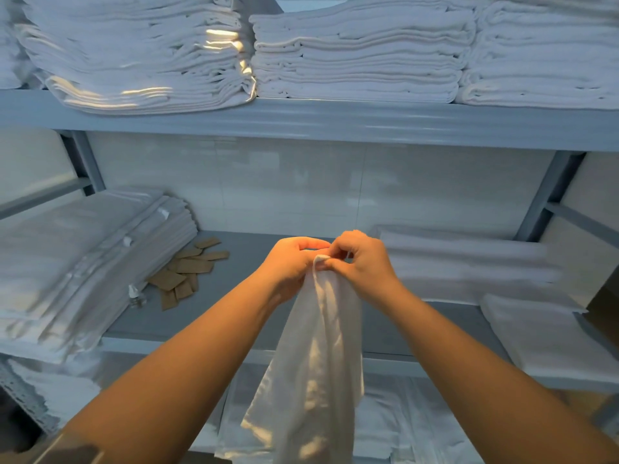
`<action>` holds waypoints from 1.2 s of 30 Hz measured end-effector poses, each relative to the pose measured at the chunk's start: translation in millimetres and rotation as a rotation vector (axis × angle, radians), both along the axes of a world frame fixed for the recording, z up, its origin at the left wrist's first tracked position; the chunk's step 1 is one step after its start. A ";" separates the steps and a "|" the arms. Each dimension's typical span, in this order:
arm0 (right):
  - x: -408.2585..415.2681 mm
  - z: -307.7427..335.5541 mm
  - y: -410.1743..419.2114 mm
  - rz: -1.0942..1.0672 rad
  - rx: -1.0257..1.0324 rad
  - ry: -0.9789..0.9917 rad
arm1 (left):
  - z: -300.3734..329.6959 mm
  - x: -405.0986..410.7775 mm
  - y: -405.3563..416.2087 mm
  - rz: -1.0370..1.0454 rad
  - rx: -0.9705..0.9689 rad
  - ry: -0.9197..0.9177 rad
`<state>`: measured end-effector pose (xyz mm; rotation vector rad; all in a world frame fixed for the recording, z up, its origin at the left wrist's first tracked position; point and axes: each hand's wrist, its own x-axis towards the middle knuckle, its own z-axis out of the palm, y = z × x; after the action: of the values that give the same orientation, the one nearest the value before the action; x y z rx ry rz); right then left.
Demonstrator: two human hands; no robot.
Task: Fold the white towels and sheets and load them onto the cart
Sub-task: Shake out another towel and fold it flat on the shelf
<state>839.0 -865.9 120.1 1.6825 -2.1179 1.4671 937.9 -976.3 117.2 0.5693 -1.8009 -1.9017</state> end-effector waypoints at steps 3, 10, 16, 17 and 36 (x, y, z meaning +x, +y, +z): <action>-1.8 -2.9 -4.6 -0.042 -0.029 -0.094 | 0.8 0.3 1.0 -0.062 0.018 0.045; -8.0 -14.2 -7.5 -0.096 -0.042 -0.138 | 2.2 9.1 -0.1 -0.169 -0.166 0.024; -14.2 -32.3 1.1 0.037 0.032 -0.319 | 9.0 8.8 -8.8 -0.046 -0.478 -0.032; -16.8 -34.0 1.5 0.026 0.050 -0.304 | 9.9 8.2 -9.8 -0.028 -0.544 -0.044; -29.4 -64.3 1.4 -0.113 0.028 -0.144 | 49.3 -13.9 -32.9 -0.117 -1.939 -0.466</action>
<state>809.6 -864.5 55.8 1.4796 -2.2743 1.5760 924.0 -1009.3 166.5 0.0830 -2.8258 0.5503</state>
